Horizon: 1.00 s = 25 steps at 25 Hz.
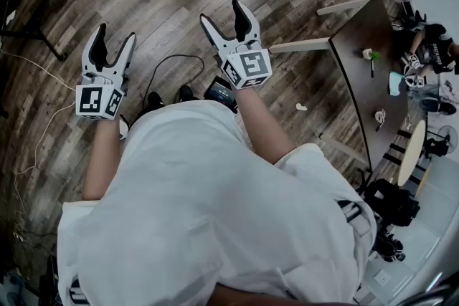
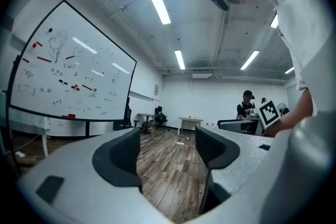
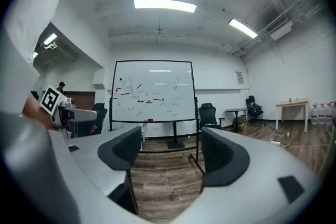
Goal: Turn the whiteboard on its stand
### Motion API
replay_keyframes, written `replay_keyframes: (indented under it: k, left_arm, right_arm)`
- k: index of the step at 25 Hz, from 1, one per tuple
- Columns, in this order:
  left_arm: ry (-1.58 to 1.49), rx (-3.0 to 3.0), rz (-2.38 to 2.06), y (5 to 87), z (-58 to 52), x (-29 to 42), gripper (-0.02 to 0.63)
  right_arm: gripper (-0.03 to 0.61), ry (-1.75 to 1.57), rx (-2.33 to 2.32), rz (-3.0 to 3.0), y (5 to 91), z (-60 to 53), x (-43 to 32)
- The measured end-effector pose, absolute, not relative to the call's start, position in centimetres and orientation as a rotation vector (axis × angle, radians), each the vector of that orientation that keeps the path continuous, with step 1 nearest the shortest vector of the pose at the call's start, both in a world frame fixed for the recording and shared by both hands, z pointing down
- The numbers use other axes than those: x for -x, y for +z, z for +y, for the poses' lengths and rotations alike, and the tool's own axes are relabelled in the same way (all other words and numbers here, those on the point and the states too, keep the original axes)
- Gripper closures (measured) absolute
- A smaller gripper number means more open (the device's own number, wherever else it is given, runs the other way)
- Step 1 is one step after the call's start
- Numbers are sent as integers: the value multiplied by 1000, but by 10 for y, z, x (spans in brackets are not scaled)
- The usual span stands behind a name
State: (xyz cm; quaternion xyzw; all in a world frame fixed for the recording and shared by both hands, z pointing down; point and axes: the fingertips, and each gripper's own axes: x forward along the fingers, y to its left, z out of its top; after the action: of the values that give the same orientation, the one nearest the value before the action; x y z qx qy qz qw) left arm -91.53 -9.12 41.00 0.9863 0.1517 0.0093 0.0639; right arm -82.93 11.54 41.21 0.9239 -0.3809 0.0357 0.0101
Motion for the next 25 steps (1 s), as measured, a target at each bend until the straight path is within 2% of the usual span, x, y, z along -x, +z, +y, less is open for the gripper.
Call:
replay_keyframes:
  k: [12, 25]
  left_arm:
    - [17, -2946, 494, 394, -93, 924, 302]
    - [110, -2942, 576, 412, -58, 936, 302]
  right_arm:
    - [247, 82, -2893, -1265, 399, 112, 866]
    - [250, 167, -2901, -1169, 417, 139, 879]
